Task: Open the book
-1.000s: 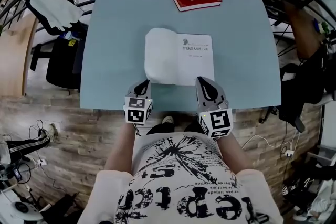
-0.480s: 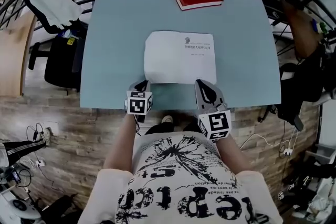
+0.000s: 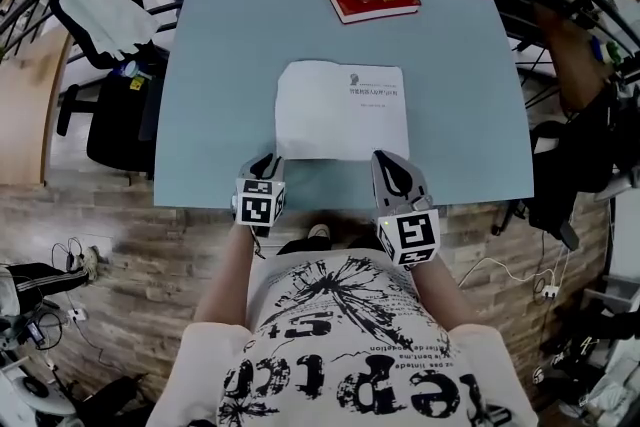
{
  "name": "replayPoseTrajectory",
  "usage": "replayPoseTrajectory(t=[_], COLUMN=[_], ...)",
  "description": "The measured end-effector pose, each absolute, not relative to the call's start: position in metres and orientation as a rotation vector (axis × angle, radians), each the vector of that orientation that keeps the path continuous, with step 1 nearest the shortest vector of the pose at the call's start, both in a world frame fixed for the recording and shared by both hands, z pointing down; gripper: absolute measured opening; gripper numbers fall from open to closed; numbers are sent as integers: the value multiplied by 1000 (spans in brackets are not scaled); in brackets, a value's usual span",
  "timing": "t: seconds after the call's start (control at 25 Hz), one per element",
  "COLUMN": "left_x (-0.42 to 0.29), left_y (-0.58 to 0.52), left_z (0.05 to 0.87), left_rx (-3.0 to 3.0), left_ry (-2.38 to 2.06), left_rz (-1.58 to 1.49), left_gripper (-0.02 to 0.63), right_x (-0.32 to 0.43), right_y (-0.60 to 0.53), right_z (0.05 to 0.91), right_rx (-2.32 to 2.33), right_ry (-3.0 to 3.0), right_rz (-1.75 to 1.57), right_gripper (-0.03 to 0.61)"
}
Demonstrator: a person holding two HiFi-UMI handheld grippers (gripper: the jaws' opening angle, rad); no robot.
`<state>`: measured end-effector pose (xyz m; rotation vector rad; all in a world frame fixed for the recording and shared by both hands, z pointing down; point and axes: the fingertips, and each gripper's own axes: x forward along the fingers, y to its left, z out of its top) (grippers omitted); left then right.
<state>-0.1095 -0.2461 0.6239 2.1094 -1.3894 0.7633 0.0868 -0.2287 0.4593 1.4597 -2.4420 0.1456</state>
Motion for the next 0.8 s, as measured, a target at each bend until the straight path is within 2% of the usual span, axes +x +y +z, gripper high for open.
replayPoseTrajectory(t=[0.28, 0.56, 0.8], left_x=[-76, -34, -17], left_y=[-260, -260, -244], left_z=[535, 424, 364], left_rx=[2334, 2564, 2679], left_ry=[-1471, -1513, -1530], left_rz=[606, 317, 144], left_gripper=[32, 21, 21], right_x=[94, 107, 124], right_y=[-231, -231, -231], right_z=[437, 401, 377], right_rx=[1451, 1469, 1507], right_ry=[-2497, -2565, -2590], right_rz=[111, 9, -58], right_gripper=[12, 11, 11])
